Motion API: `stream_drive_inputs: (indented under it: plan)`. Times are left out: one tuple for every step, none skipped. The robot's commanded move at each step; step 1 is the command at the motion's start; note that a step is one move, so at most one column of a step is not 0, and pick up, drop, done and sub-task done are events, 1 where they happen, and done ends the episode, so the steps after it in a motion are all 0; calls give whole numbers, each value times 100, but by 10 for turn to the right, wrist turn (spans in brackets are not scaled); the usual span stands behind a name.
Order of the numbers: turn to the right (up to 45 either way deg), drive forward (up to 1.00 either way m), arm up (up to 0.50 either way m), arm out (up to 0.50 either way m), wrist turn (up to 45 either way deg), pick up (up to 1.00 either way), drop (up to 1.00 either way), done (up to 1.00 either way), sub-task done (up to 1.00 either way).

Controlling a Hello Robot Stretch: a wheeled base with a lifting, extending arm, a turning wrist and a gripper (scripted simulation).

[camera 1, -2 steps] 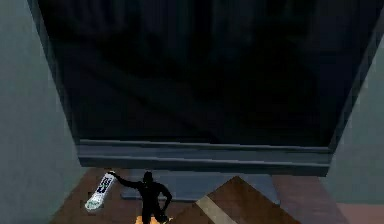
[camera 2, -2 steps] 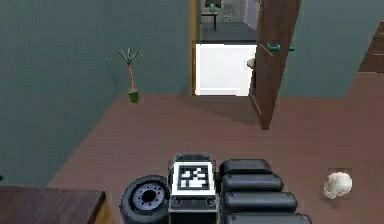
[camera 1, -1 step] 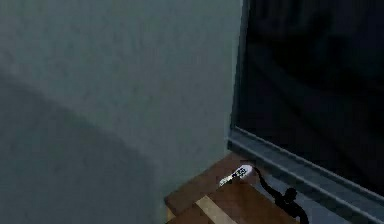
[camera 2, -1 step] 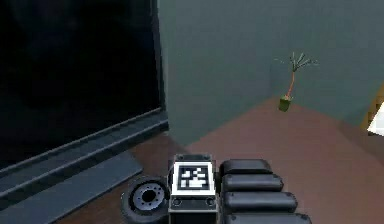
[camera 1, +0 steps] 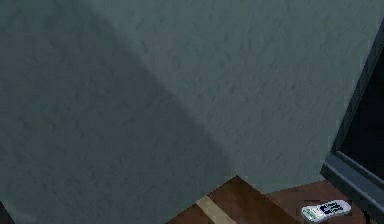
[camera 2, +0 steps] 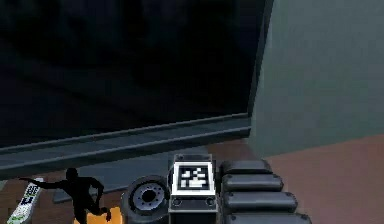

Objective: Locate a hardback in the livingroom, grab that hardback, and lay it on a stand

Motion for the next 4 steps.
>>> stream_drive_inputs:
  plan:
    - [0, 0, 0, 48, 0, 0, 0, 0, 0]
    - [0, 0, 0, 0, 450, 0, 0, 0, 0]
    - [0, 0, 0, 0, 450, 0, 0, 0, 0]
    - [0, 0, 0, 0, 0, 0, 100, 0, 0]
